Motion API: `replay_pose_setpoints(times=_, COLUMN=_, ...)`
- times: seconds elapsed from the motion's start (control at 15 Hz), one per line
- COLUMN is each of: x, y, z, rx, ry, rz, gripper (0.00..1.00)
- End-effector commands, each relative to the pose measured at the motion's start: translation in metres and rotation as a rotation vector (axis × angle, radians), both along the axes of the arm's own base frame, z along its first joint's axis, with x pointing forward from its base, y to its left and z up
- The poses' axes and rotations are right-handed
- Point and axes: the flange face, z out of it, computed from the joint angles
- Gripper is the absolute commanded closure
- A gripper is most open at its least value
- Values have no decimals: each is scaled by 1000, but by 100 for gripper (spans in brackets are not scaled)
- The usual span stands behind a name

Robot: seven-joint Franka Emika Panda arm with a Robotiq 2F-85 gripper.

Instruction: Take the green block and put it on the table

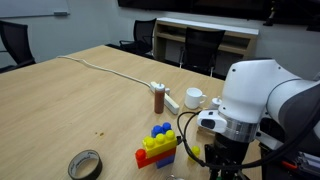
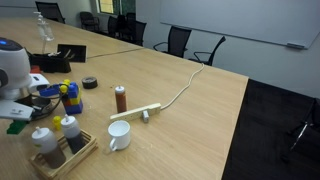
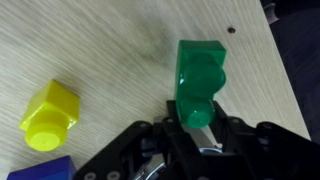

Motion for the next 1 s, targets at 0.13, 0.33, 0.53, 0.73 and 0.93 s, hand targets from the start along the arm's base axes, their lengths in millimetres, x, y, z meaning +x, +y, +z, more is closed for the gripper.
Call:
replay_pose_setpoints(times=0.13, x=3, y=-1, z=-20, rx=-7, ry=-86, rz=-3, gripper=90)
replay_pose_setpoints(times=0.33, x=4, y=-1, z=-25, rx=-16, ry=-97, rz=4, gripper=90)
replay_pose_setpoints(times=0.53, x=3, y=1, z=-26, rx=-21, ry=-95, rz=6, gripper=39)
replay_pose_setpoints(times=0.73, x=1, y=5, z=-22, rx=-9, ry=-98, rz=2, gripper=19)
replay_pose_setpoints(times=0.93, x=-1, y=9, z=-13, rx=15, ry=-105, rz=-5, gripper=2)
